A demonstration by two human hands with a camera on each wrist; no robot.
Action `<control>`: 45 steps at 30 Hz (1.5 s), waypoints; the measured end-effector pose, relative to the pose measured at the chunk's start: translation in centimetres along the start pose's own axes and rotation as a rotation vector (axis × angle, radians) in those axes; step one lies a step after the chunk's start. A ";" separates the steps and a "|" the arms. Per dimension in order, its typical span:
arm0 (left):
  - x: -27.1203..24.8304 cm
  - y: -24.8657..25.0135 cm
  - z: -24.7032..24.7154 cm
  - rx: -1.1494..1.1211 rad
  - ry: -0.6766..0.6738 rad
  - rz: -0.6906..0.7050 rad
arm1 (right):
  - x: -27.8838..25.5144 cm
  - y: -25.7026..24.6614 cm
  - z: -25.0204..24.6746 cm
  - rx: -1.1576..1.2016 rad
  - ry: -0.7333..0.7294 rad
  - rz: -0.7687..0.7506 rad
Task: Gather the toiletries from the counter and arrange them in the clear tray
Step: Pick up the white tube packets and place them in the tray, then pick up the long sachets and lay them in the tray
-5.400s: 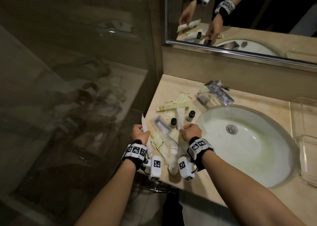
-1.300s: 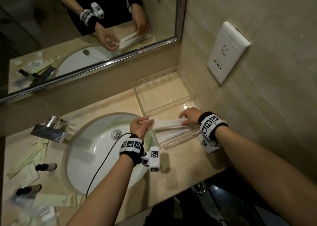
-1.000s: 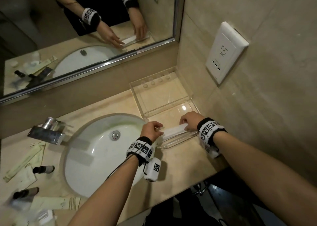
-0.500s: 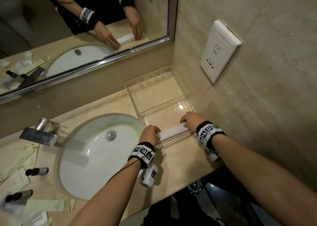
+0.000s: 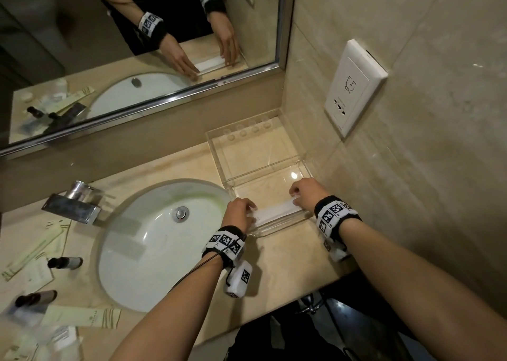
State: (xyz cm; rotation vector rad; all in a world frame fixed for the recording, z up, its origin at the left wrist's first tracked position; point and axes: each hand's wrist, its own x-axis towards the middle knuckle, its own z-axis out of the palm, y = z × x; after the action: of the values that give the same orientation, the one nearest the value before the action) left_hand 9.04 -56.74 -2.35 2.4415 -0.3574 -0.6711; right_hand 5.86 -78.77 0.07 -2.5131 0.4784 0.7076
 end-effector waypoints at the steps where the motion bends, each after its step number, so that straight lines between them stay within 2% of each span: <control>1: -0.1 -0.1 -0.5 -0.029 0.021 -0.001 | -0.1 -0.4 -0.1 0.017 0.035 -0.016; 4: -0.8 -0.6 -2.6 -0.178 0.094 -0.050 | -0.3 -2.5 -0.2 0.131 0.151 -0.120; 8: -2.8 -2.7 -5.9 -0.415 0.229 -0.195 | -0.6 -7.7 -0.1 0.316 0.209 -0.277; 12: -6.6 -5.8 -8.9 -0.533 0.390 -0.313 | -0.9 -13.8 1.4 0.352 0.144 -0.454; 18: -14.3 -11.2 -12.1 -0.581 0.570 -0.466 | -3.1 -22.7 5.8 0.325 -0.020 -0.656; 23: -20.1 -15.7 -13.6 -0.613 0.678 -0.576 | -5.5 -28.2 10.0 0.239 -0.156 -0.737; 30: -25.2 -23.6 -15.3 -0.616 0.730 -0.694 | -8.0 -34.7 16.7 0.133 -0.252 -0.760; 39: -28.9 -35.1 -18.2 -0.633 0.683 -0.754 | -9.4 -41.8 28.4 -0.009 -0.342 -0.613; 45: -29.1 -39.7 -20.4 -0.642 0.672 -0.744 | -9.8 -44.4 32.7 -0.197 -0.221 -0.539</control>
State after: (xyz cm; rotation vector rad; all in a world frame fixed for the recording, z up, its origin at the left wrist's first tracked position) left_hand -0.45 -4.35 -0.37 1.9525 0.9238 -0.1474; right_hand 5.00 -22.89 -3.33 -2.5261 -0.3526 0.8242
